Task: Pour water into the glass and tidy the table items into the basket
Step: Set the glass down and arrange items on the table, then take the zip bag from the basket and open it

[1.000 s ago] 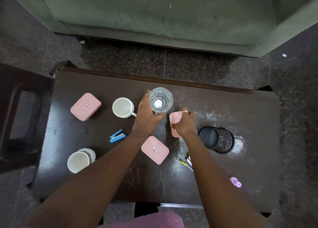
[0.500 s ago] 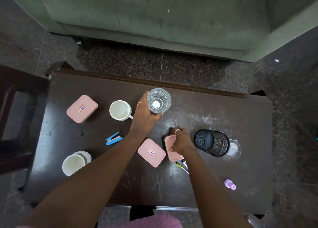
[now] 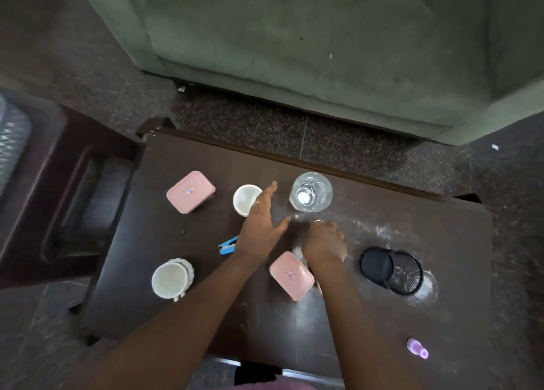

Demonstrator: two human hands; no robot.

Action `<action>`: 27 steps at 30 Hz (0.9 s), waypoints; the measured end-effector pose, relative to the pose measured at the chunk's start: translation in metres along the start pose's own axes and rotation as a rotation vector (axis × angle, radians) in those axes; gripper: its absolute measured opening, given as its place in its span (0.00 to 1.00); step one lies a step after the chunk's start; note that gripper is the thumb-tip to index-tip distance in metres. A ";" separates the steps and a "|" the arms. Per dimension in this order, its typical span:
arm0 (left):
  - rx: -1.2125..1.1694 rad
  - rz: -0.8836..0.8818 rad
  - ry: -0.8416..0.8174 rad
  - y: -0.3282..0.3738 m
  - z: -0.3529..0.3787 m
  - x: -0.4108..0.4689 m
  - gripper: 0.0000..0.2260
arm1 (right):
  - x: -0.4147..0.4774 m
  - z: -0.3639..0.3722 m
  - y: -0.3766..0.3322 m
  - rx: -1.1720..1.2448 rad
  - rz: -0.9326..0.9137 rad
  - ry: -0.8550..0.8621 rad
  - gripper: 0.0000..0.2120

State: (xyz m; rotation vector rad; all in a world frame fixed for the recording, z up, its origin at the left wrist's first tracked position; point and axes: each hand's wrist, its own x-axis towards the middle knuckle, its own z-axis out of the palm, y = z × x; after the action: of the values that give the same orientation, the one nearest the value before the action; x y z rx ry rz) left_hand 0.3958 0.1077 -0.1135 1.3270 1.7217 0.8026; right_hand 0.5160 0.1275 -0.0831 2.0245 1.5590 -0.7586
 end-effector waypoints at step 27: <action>-0.265 -0.658 0.792 -0.137 -0.418 0.025 0.25 | -0.128 -0.004 -0.512 -0.079 -1.034 0.261 0.12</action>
State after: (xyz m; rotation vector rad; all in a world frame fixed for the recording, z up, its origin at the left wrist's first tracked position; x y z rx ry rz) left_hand -0.0378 0.0932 -0.0365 0.1847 2.3438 1.1739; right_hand -0.0056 0.1636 -0.0111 1.1776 2.7626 -0.7453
